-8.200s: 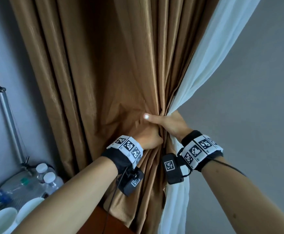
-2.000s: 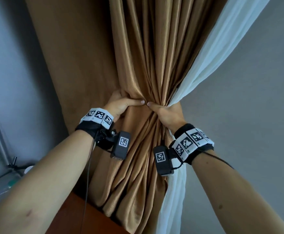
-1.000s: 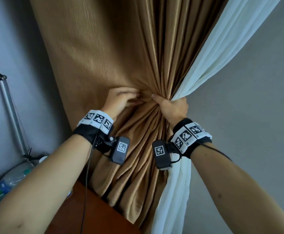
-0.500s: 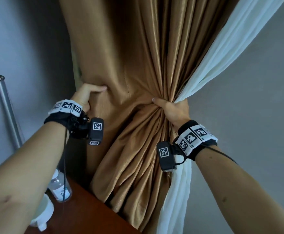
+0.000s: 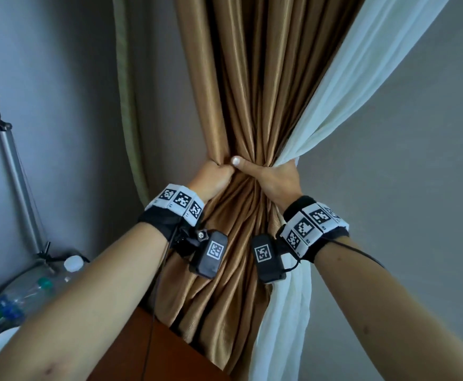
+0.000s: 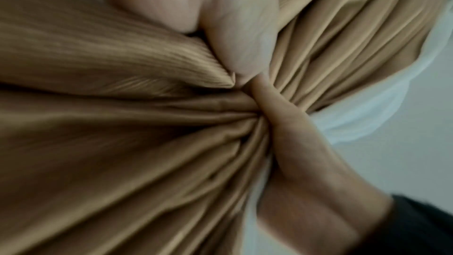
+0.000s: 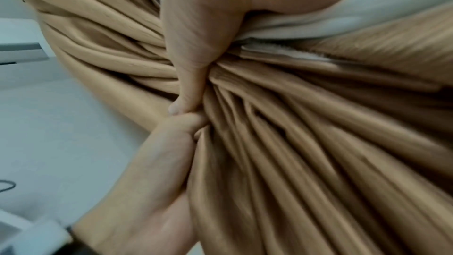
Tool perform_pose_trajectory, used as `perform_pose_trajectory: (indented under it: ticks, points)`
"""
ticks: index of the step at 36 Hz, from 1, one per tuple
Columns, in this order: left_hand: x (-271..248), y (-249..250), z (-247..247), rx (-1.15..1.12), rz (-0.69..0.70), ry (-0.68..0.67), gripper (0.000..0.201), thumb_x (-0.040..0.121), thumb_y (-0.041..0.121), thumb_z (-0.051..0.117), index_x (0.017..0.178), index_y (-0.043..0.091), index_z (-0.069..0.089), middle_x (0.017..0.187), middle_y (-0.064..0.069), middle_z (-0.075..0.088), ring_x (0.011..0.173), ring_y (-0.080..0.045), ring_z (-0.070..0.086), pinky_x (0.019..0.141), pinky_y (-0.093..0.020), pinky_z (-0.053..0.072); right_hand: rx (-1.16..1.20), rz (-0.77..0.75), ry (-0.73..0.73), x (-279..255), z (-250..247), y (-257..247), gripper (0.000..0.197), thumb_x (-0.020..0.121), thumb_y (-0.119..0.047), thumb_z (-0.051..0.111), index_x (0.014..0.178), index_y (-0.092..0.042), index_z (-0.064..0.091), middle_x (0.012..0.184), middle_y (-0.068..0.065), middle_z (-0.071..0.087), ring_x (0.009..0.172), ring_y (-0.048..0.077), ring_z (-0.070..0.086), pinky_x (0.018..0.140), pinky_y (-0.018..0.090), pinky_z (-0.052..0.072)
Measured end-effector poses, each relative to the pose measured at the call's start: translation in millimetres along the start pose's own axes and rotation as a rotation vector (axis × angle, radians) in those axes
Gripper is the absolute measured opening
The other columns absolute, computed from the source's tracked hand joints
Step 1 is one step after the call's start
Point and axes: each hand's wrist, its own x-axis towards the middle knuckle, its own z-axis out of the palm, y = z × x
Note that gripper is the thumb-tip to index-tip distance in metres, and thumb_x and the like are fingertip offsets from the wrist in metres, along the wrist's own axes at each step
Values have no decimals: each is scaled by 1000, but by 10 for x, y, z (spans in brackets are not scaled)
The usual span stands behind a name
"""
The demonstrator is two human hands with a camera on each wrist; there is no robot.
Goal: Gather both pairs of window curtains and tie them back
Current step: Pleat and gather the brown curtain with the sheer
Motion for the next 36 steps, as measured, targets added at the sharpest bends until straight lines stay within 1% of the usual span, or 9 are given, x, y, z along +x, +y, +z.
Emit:
perform_pose_trajectory:
  ticks: [4,8,12,15,21,24,27,30,36]
  points:
    - [-109,11,54,-17,41,-65,22,95,-5,40,101,6,58,90,-6,59,79,-7,55,63,-6,44,-38,38,15,-13,55,-19,122,45,-48,94,144,-13,33,132,-8,52,122,10,49,107,25,37]
    - [-147,10,44,-64,0,-152,25,92,-7,46,109,0,62,96,-10,63,93,-18,60,82,-22,49,-92,70,123,2,23,-5,92,56,-41,90,133,-16,48,122,-5,59,112,12,55,101,24,43]
    - [-98,-3,-31,-104,-56,-149,14,86,1,60,89,13,68,86,-5,69,87,-20,67,84,-29,53,-175,92,211,-15,7,15,68,64,-38,82,123,-15,58,112,1,64,108,23,62,94,28,50]
    - [19,-34,-165,-144,-79,-143,13,78,12,76,90,12,71,84,-4,73,82,-17,69,75,-23,54,-145,86,208,-25,-9,19,70,64,-34,84,124,-14,56,117,2,64,111,24,61,98,31,50]
    - [293,22,-315,-102,-134,-239,29,71,16,83,96,16,69,86,5,73,83,-10,68,77,-21,52,-67,66,147,21,-55,23,76,63,-26,87,129,-14,52,120,-2,60,114,18,57,102,29,45]
    - [428,81,-305,-96,-150,-340,31,73,6,79,98,18,67,98,-1,73,95,-18,68,88,-30,51,-39,76,99,66,-47,40,81,56,-31,89,127,-17,53,118,-3,63,110,18,60,101,35,48]
    - [512,90,-276,-85,-188,-451,52,60,10,85,109,13,66,105,-8,73,100,-24,68,90,-36,52,-1,109,62,109,-76,67,83,55,-31,90,127,-16,53,114,-4,63,107,17,61,100,36,49]
    - [590,53,-213,-115,-213,-495,59,56,13,79,113,11,64,98,-6,74,91,-21,71,79,-32,56,22,120,37,143,-130,69,83,58,-27,91,129,-15,50,114,-5,61,108,16,60,101,34,48]
    - [690,27,-137,-137,-257,-606,44,57,-1,74,97,16,65,81,-1,76,77,-15,71,66,-26,57,27,121,-58,188,-234,60,77,62,-19,90,130,-12,52,108,-10,62,102,9,59,95,27,47]
